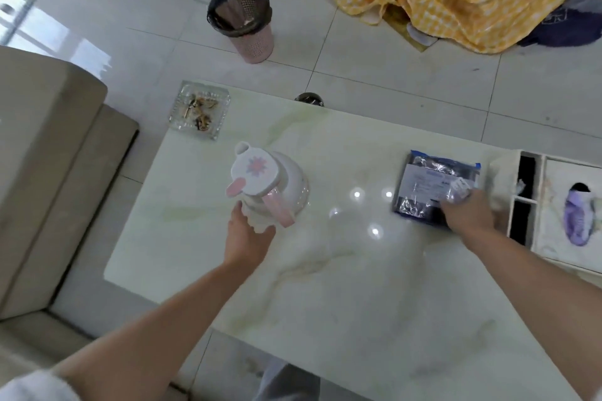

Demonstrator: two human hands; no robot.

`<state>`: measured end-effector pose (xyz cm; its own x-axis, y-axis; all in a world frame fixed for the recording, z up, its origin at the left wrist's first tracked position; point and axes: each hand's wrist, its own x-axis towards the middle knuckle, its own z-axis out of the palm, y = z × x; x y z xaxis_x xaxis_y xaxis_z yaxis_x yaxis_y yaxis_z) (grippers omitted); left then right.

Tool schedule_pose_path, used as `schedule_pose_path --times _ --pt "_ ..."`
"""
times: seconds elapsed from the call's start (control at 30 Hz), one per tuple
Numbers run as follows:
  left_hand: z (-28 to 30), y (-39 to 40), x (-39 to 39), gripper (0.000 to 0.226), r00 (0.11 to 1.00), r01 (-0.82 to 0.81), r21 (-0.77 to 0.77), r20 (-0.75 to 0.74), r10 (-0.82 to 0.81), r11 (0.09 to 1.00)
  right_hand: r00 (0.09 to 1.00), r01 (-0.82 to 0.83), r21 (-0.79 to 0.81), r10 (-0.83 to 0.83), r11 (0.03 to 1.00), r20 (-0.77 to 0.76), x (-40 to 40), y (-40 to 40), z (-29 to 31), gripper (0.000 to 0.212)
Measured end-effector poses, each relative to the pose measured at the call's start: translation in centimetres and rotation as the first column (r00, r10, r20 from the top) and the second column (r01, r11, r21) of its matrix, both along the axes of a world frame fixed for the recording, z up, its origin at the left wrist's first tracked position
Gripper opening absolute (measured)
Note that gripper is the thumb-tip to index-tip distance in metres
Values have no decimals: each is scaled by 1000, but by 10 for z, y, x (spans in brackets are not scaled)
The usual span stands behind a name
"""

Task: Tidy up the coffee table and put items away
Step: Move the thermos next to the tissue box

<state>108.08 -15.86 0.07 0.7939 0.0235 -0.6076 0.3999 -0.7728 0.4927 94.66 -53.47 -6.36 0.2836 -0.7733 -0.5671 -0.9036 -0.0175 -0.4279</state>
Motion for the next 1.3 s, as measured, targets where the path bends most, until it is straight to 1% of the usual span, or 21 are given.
schedule_pose_path --times 0.07,0.1,0.2,0.3,0.37,0.43,0.5,0.6,0.63,0.7,0.73,0.77,0.83,0.87,0.9,0.93,1.03,1.1,1.13,1.17,1.3 --pt "8 5 23 97 992 46 -100 124 -33 994 1000 30 0 -30 1000 -2 1 5 -3 65" --pt "12 5 33 89 986 86 -160 157 -61 983 999 22 -10 -22 1000 -25 3 9 -2 68" --pt "15 1 57 68 968 198 -178 190 -164 964 996 -22 -69 16 997 -86 16 25 -6 64" --pt "9 2 67 82 967 201 -248 204 -152 948 996 -69 -53 67 996 -52 42 45 -10 62" --pt "9 2 65 83 975 166 -301 190 -112 939 994 -105 -26 105 994 -16 64 56 -10 65" --pt "5 4 64 77 972 183 -314 202 -123 931 987 -159 1 159 987 21 89 68 -10 67" --pt "8 3 68 74 960 219 -313 240 -146 924 969 -230 45 224 972 105 114 80 -7 64" --pt "0 6 81 73 926 312 -231 289 -242 921 929 -273 212 200 938 311 143 105 4 57" --pt "3 6 82 72 922 329 -228 285 -260 916 920 -278 252 181 927 349 147 115 12 54" --pt "12 3 83 76 914 354 -209 282 -290 912 898 -331 229 231 915 374 147 132 24 35" --pt "15 3 84 80 905 378 -196 284 -316 905 882 -393 235 292 889 370 144 139 28 25" --pt "14 4 86 82 893 406 -188 288 -345 894 864 -463 298 351 835 361 140 146 38 20" --pt "16 6 88 86 880 442 -178 277 -386 879 808 -590 500 464 634 364 130 161 59 20" --pt "14 7 90 86 887 434 -198 262 -379 879 766 -637 559 519 531 381 127 169 67 23" --pt "14 6 90 84 896 419 -225 261 -360 879 735 -665 587 547 462 402 124 176 75 24" --pt "16 6 89 82 905 399 -238 255 -339 886 722 -676 596 550 433 419 122 184 80 25" --pt "23 5 79 76 918 369 -257 253 -307 893 706 -698 562 558 444 436 122 201 90 19" --pt "27 3 70 77 910 375 -238 278 -307 896 696 -709 521 589 475 410 118 206 95 3" --pt "30 1 63 76 904 385 -225 289 -315 895 699 -707 511 592 489 402 114 206 97 10" --pt "33 -2 56 75 900 392 -217 295 -322 894 708 -700 511 582 499 401 108 204 100 13" --pt "40 -27 25 79 908 380 -218 270 -319 899 804 -587 637 447 499 392 73 179 114 7"
